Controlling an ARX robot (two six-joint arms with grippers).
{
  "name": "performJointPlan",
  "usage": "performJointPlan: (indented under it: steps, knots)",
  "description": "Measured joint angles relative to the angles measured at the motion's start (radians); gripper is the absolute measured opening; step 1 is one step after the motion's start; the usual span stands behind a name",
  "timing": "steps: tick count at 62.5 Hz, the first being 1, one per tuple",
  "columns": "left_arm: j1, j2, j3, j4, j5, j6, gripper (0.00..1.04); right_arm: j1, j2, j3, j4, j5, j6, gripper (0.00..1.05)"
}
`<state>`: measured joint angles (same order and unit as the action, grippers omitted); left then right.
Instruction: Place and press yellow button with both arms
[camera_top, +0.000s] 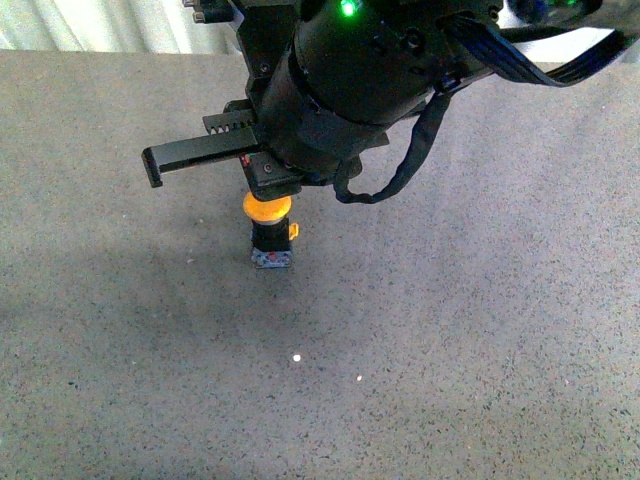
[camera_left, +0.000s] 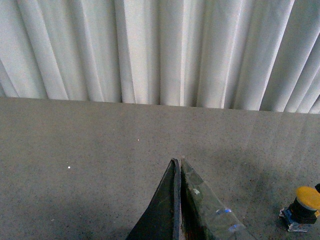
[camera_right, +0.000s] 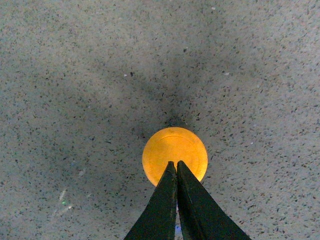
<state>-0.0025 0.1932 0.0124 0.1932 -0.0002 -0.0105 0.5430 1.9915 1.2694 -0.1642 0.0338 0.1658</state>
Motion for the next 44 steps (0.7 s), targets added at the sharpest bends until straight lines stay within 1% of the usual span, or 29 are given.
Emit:
performJointPlan:
  steps: [5,11,14,36,44]
  knots:
    - [0.0,-0.018,0.0,-0.017,0.0,0.0,0.01,-0.001,0.006,0.003,-0.015,-0.004,0.003,0.01]
    - [0.0,-0.133,0.0,-0.167,0.0,0.0,0.01,-0.001,0.01,0.004,-0.021,-0.004,0.008,0.01]
    - [0.0,-0.165,0.0,-0.185,0.0,0.0,0.01,-0.002,0.011,0.004,-0.022,-0.008,0.014,0.01]
    - [0.001,-0.177,0.0,-0.193,0.0,0.0,0.01,-0.021,0.037,0.014,-0.042,-0.034,0.072,0.01]
    - [0.001,-0.177,0.0,-0.193,0.0,0.0,0.01,-0.028,0.033,0.009,0.0,-0.038,0.087,0.01]
